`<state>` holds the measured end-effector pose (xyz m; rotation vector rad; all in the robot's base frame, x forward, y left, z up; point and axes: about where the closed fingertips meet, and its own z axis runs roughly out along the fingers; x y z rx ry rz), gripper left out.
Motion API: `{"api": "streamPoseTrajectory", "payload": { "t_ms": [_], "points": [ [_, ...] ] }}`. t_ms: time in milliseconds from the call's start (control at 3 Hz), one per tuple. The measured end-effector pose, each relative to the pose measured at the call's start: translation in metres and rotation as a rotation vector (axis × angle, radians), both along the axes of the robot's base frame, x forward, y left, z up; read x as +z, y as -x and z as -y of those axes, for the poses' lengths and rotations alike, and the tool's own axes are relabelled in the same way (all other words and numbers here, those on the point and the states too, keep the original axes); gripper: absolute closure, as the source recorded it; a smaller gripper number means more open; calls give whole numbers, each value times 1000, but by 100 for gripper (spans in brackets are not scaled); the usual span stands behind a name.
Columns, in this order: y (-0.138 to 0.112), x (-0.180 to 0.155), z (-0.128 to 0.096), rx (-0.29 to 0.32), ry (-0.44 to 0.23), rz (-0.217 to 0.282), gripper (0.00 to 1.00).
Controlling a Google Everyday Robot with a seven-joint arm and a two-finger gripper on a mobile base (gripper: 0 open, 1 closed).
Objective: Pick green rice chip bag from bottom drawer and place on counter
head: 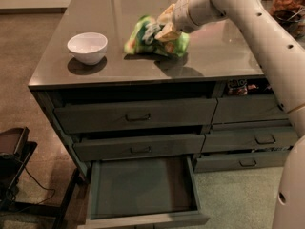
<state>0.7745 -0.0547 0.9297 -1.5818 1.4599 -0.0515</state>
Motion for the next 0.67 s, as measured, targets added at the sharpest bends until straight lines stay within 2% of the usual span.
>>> {"api": "streamPoseTrajectory", "payload": {
  "t_ms": [333,667],
  "points": [
    [0,0,0,0,0,0,0],
    [0,0,0,0,0,0,0]
  ]
}}
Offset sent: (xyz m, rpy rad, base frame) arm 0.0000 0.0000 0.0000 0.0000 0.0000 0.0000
